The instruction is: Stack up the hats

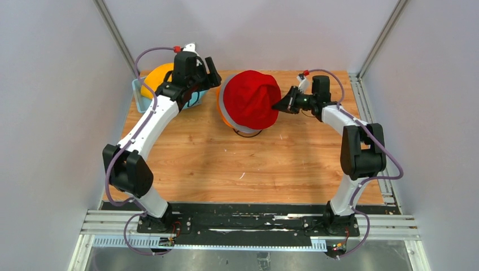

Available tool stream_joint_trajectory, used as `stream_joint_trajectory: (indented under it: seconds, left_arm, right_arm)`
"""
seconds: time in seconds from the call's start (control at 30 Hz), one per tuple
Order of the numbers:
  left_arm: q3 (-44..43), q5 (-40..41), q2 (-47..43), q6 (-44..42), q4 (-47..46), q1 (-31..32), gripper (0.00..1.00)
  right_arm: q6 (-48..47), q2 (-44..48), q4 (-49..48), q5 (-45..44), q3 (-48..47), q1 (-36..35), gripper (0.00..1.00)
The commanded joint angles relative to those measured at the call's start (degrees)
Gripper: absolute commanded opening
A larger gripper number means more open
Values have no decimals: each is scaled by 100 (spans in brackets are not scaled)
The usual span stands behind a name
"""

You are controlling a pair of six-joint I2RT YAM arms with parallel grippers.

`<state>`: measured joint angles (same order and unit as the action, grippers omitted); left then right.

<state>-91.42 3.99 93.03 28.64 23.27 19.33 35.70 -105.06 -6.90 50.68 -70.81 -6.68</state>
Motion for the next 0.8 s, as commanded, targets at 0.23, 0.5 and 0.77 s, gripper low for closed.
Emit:
stream_joint_trajectory:
  seconds: [0.23, 0.5, 0.77]
  left_arm:
    - [653, -950, 188, 47, -1548, -220, 76]
    - [821, -1827, 479, 309, -2335, -237, 76]
    - [1021, -2486, 837, 745, -2936, -313, 75]
  right_arm:
    - [-304, 3, 217, -88, -505, 70, 1]
    - [-310, 28, 242, -32, -557, 75, 1]
    - [-310, 13, 255, 1, -604, 70, 1]
